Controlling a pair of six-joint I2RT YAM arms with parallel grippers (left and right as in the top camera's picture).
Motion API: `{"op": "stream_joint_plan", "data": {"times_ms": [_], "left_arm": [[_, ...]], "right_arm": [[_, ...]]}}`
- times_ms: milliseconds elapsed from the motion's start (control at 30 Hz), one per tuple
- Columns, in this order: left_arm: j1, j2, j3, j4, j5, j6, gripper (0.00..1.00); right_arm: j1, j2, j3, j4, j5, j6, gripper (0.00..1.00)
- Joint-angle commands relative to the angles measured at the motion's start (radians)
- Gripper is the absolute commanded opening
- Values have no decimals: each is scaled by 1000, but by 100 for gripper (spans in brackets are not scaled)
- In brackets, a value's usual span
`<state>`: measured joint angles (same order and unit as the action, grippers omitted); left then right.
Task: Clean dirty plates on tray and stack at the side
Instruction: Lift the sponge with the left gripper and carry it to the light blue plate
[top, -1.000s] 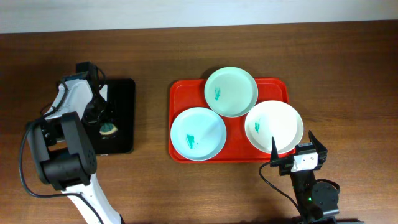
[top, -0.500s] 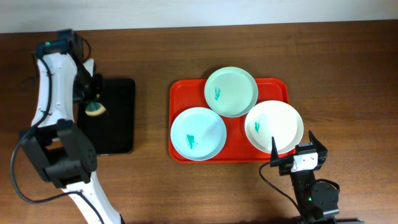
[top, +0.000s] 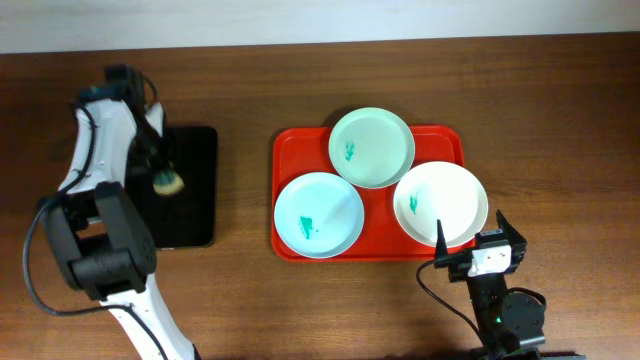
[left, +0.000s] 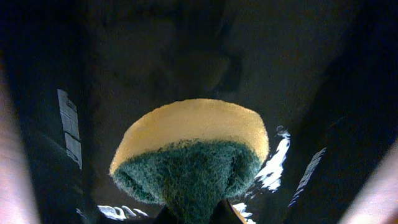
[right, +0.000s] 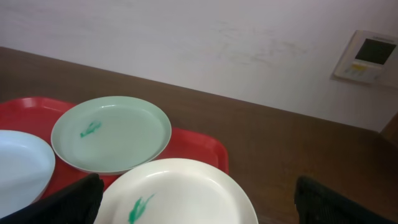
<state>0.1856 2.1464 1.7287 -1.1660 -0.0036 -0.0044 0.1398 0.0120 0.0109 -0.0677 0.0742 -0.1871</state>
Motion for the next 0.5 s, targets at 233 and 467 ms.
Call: {"op": "stream_joint_plan", "data": {"times_ms": [233,467], "left_arm": [[3,-51,372,-249,23,-2,0],[3,-31,-20,17,23,-2,0]], "right_arm": [[-3,-4,-5,-5,16,1,98],[-3,-4,-5,-5,16,1,98]]}}
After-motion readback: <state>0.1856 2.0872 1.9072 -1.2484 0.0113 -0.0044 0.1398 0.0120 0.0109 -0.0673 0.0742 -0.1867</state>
